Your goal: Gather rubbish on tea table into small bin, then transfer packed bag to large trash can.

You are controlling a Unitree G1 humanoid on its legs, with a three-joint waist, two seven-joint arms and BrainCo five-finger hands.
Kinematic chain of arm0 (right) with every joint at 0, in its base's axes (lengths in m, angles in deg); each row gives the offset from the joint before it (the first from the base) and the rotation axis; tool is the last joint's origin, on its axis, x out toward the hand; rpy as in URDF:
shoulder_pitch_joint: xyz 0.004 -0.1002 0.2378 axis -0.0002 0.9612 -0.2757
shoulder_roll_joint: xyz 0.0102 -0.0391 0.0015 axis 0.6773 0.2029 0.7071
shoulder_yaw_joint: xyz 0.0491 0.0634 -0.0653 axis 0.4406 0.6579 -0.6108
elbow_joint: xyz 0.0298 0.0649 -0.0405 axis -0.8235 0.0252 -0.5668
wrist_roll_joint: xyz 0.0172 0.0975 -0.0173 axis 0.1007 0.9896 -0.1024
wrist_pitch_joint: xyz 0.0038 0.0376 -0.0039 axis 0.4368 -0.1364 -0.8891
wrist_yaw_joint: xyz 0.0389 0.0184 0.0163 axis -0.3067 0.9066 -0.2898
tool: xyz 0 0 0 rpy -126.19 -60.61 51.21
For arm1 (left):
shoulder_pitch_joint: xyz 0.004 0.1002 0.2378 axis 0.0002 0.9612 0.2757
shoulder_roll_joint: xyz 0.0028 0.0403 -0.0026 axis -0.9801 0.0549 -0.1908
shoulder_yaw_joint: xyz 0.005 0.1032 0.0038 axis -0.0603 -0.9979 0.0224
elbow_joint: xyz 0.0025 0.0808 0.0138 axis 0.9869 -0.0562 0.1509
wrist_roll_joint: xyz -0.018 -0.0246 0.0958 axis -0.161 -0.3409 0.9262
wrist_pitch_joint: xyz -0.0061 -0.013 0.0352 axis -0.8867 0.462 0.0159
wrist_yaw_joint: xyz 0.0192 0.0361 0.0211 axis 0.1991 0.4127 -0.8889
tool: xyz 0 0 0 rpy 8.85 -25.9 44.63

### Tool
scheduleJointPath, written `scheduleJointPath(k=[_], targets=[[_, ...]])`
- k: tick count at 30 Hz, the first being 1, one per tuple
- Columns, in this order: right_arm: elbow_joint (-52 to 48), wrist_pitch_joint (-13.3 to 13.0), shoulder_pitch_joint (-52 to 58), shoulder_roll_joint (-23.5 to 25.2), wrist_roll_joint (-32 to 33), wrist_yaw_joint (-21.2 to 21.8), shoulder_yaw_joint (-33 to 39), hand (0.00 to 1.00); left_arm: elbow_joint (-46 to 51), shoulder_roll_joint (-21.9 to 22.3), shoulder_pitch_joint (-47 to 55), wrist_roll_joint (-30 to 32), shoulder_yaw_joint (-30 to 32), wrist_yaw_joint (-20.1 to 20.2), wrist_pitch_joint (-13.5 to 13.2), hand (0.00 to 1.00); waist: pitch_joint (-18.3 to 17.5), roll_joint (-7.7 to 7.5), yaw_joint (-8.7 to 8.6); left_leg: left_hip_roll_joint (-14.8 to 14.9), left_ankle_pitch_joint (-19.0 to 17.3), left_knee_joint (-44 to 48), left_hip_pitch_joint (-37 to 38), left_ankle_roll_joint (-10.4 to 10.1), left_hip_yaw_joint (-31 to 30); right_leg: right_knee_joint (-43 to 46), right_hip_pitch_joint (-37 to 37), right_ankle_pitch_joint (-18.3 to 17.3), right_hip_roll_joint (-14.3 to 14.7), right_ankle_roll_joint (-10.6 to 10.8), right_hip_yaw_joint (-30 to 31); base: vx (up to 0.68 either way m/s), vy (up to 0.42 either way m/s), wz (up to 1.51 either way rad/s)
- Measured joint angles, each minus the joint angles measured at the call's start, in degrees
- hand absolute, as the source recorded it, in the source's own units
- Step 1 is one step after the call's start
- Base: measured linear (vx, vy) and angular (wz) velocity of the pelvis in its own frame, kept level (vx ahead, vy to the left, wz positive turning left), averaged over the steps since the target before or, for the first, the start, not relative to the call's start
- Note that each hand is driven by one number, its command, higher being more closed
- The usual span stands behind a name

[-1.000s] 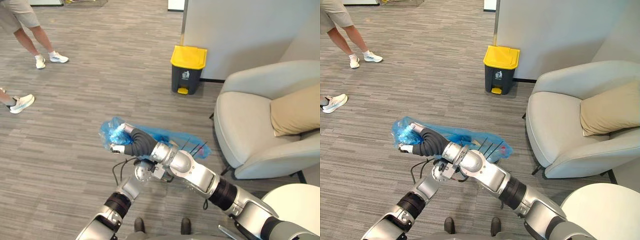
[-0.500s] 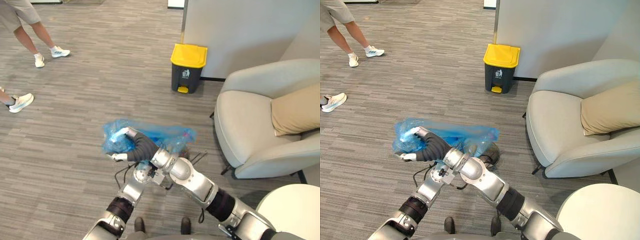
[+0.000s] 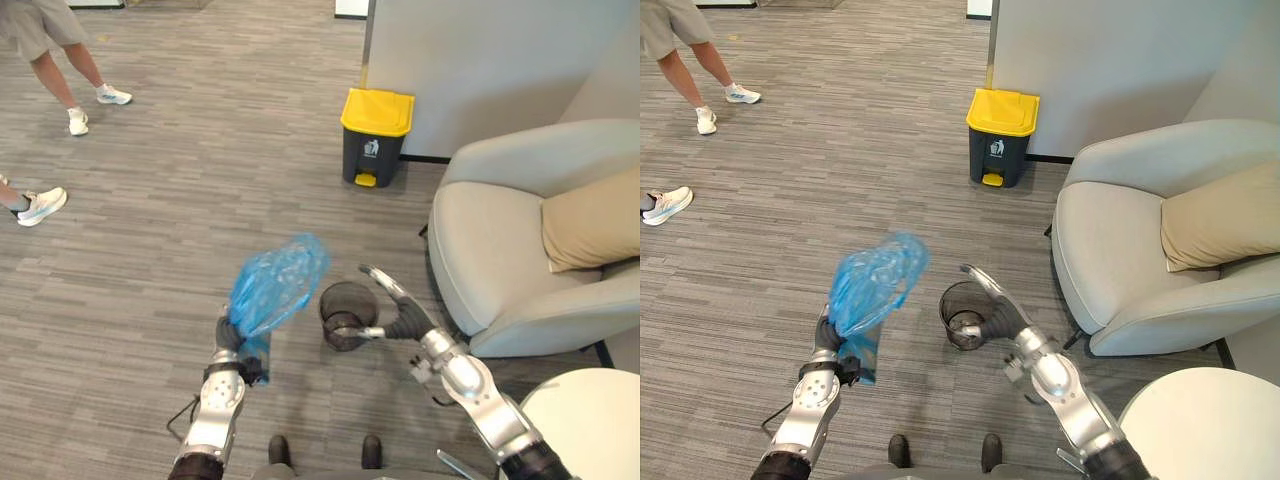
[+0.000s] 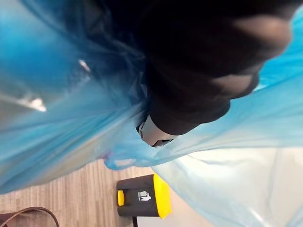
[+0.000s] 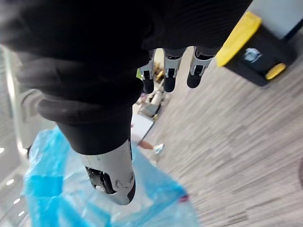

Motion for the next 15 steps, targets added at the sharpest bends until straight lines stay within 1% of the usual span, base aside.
scheduleJointPath(k=[1,2,4,5,7,8,10,11,12,14,15], targets=[[4.4,0.3,1.2,1.1,0.1,0.0,2.4,0.0,-1.0,-0.3,1.3,0.0,0.9,0.9,-0.3,1.0,-0.2,-0.01,0.05,-0.1,0.0,0.0,0.0,0.0,0.0,0.0,0.0,-0.1,0.0,0.1,-0.1,-0.01,0.013,0.1],[6.4,0.5,1.7,1.8,0.2,0.0,3.6,0.0,-1.6,-0.3,2.1,-0.1,1.5,1.5,-0.4,1.0,-0.3,0.03,0.02,-0.2,0.0,0.0,0.0,0.0,-0.1,0.0,0.1,-0.1,-0.1,0.2,-0.1,-0.01,0.014,0.05],[13.9,1.1,3.5,4.4,0.3,-0.4,8.9,0.0,-4.6,-0.3,4.7,-1.1,3.4,3.3,-0.5,1.0,-0.4,0.17,-0.11,-0.5,-0.1,0.0,0.1,0.1,-0.7,-0.1,0.5,-0.3,-0.4,0.4,-0.8,-0.01,0.021,0.16],[17.1,1.9,4.1,5.2,0.4,-1.0,10.9,0.0,-6.1,-0.3,5.9,-1.2,4.2,4.4,-0.5,1.0,-0.4,0.22,-0.58,-0.7,-0.2,0.0,0.2,0.1,-1.2,-0.2,0.7,-0.4,-0.8,0.5,-1.3,-0.02,0.029,0.21],[20.4,2.6,4.5,6.3,0.4,-1.6,13.5,0.0,-7.7,-0.2,7.3,-1.2,4.9,5.5,-0.5,1.0,-0.5,0.24,-1.08,-0.8,-0.5,0.0,0.2,0.1,-1.5,-0.1,0.7,-0.6,-1.0,0.8,-1.5,-0.03,0.026,0.12],[22.6,3.0,4.8,7.2,0.5,-2.5,15.4,0.0,-8.4,0.0,8.7,-1.2,5.4,6.3,-0.4,1.0,-0.5,0.26,-1.08,-1.0,-0.6,-0.1,0.2,0.2,-1.5,-0.1,0.8,-0.6,-1.1,0.8,-1.6,-0.02,0.015,0.04],[24.0,3.4,4.9,7.5,0.6,-2.9,16.2,0.0,-9.0,0.2,9.4,-1.3,5.9,6.9,-0.4,1.0,-0.4,0.32,-1.04,-1.0,-0.6,-0.1,0.2,0.3,-1.6,-0.1,0.8,-0.7,-1.2,0.8,-1.9,-0.01,0.003,0.07],[25.9,3.5,5.0,8.1,0.6,-3.9,17.6,0.0,-10.1,0.4,10.0,-2.2,6.4,7.5,-0.3,1.0,-0.3,0.6,-1.25,-1.2,-0.6,0.0,-0.1,0.3,-2.2,0.0,1.0,-1.0,-1.3,0.7,-3.1,-0.02,0.007,0.2],[26.4,3.5,5.1,8.1,0.6,-4.1,17.9,0.0,-10.5,0.5,9.9,-2.3,6.6,7.8,-0.2,1.0,-0.2,0.74,-1.27,-1.3,-0.6,0.0,-0.3,0.3,-2.6,0.0,1.1,-1.0,-1.5,0.8,-3.4,-0.01,0.015,0.38],[27.1,4.6,5.3,8.1,0.6,-5.5,18.6,0.0,-10.8,1.3,9.7,-2.5,6.7,8.0,-0.2,1.0,0.2,1.44,-1.31,-1.9,-0.6,1.3,-2.5,0.3,-5.1,0.7,0.8,-1.5,-2.1,1.0,-6.2,-0.02,0.027,0.57],[27.1,4.6,5.1,8.1,0.6,-5.9,18.8,0.0,-10.8,1.5,9.4,-2.6,6.7,8.1,-0.2,1.0,0.4,1.65,-1.26,-2.1,-0.8,2.1,-3.4,0.5,-5.7,1.5,0.5,-2.0,-2.2,1.1,-7.1,-0.04,0.025,0.77]])
